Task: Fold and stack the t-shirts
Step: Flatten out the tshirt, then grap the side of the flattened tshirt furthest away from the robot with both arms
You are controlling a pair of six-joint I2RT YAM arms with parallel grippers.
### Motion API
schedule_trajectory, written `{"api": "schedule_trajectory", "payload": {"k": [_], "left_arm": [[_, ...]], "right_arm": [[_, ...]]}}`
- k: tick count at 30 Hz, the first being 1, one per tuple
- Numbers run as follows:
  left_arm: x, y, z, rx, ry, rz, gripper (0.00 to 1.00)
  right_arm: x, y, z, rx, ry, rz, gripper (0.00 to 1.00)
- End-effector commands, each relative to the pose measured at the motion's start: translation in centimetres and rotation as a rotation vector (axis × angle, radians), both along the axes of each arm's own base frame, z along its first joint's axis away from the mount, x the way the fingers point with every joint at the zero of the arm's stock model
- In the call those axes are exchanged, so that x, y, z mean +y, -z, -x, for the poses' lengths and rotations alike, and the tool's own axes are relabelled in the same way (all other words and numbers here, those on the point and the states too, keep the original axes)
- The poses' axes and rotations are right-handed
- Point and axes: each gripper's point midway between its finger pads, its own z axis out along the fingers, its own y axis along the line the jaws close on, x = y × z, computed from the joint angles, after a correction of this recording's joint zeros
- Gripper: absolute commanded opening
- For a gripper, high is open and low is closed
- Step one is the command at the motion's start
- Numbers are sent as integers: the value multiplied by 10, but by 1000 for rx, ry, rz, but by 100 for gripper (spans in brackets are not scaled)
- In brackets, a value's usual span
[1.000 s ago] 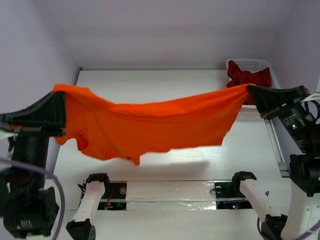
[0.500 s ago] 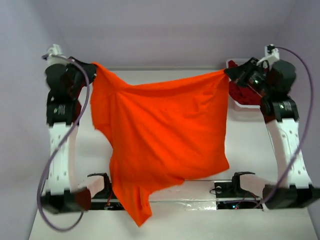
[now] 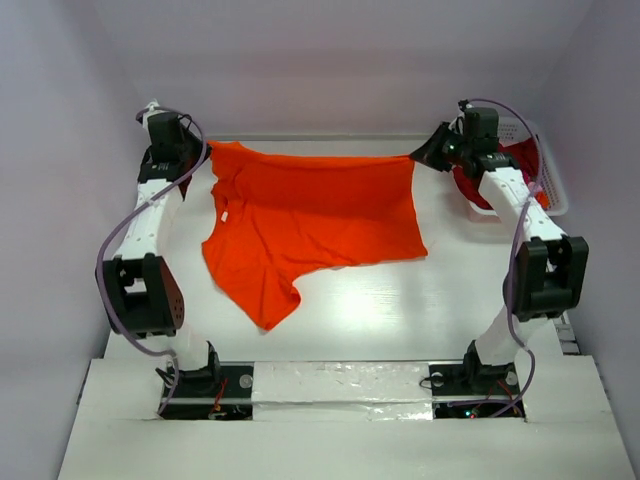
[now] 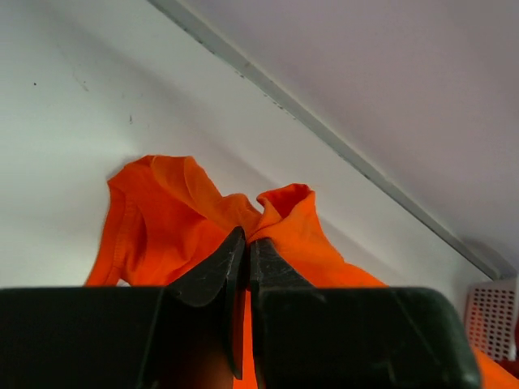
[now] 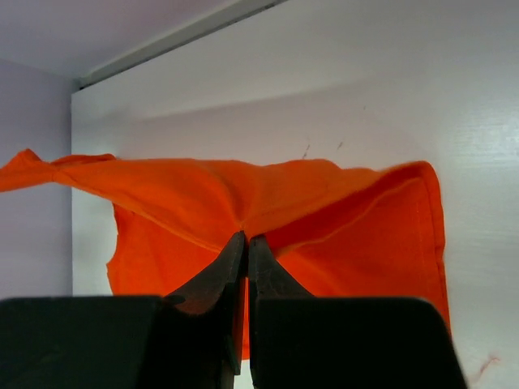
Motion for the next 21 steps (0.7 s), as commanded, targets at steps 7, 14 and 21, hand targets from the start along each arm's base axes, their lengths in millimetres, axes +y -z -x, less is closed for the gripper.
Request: {"api": "schedule_trajectory", "payload": {"k": [7, 14, 21], "left_arm": [[10, -20, -41, -123, -42, 2, 0], [19, -16, -52, -106, -80, -22, 0], [15, -24, -54, -100, -62, -3, 0]], "right_arm": [[3, -45, -52, -191, 10, 8, 0], [-1, -33, -72, -147, 49, 13, 0], [3, 4, -105, 7, 47, 17, 0]]}}
